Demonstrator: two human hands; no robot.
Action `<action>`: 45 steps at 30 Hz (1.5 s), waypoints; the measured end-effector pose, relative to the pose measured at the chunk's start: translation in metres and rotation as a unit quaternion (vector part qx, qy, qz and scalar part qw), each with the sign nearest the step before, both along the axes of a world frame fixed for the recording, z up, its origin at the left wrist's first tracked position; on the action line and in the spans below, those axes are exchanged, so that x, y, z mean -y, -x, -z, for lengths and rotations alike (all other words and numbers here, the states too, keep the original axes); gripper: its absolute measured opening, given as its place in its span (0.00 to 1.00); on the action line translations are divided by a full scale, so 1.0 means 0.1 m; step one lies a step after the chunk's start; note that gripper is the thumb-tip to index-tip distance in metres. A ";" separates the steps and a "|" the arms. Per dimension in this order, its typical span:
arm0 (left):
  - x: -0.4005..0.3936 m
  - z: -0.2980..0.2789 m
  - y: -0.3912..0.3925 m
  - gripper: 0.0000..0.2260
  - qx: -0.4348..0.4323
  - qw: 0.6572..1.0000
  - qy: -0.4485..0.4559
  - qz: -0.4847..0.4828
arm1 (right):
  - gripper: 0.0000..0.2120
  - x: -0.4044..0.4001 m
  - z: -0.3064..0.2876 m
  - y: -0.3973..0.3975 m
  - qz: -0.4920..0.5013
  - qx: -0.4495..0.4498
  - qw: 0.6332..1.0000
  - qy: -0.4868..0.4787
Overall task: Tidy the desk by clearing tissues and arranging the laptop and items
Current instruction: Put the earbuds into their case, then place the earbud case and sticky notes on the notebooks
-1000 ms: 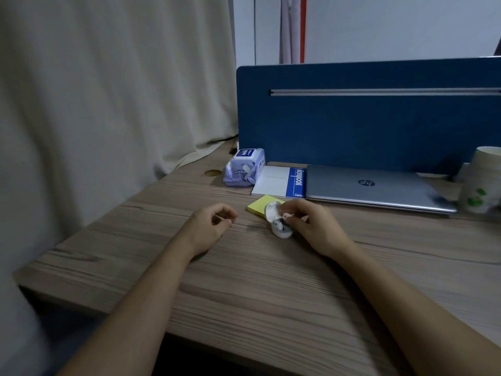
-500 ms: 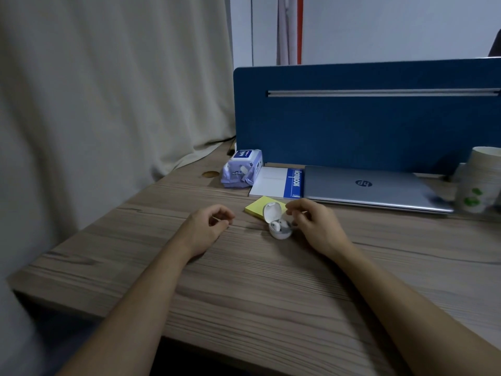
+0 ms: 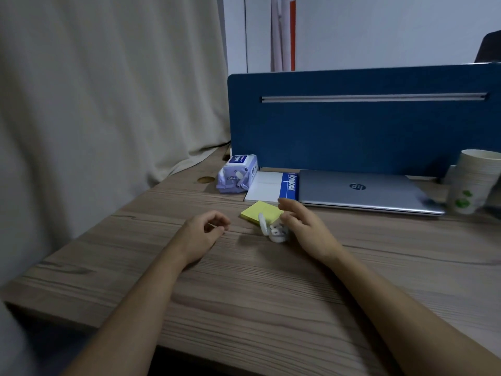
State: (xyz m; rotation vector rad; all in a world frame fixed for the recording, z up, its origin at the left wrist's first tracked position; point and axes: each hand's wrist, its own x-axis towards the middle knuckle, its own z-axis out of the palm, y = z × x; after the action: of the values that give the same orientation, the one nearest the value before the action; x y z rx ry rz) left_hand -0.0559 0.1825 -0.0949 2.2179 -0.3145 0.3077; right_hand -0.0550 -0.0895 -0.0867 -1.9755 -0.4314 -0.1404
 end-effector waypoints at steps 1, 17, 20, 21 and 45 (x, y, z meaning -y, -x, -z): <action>0.00 0.00 0.00 0.11 -0.001 1.000 0.000 0.001 | 0.21 0.00 0.01 0.00 -0.016 -0.005 1.000 0.021; 0.55 -0.04 0.11 0.19 0.020 0.992 -0.030 0.123 | 0.39 0.00 0.05 0.00 0.001 0.079 0.983 0.164; 0.52 -0.03 0.11 0.17 0.014 0.992 -0.030 0.125 | 0.40 0.06 0.04 -0.03 -0.029 0.034 0.989 0.139; 0.52 -0.02 0.11 0.16 0.016 0.991 -0.032 0.128 | 0.38 0.08 0.04 -0.04 -0.043 0.018 0.990 0.130; 0.52 0.07 -0.66 0.28 -0.004 0.997 -0.069 -0.021 | 0.28 -0.04 0.08 -0.76 0.070 0.058 0.979 0.181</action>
State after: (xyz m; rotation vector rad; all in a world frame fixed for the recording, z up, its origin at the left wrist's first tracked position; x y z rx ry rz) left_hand 0.0098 0.1306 -0.1014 2.3624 -0.2936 0.3086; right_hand 0.0208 -0.0858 -0.0952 -2.3663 -0.4137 -0.2836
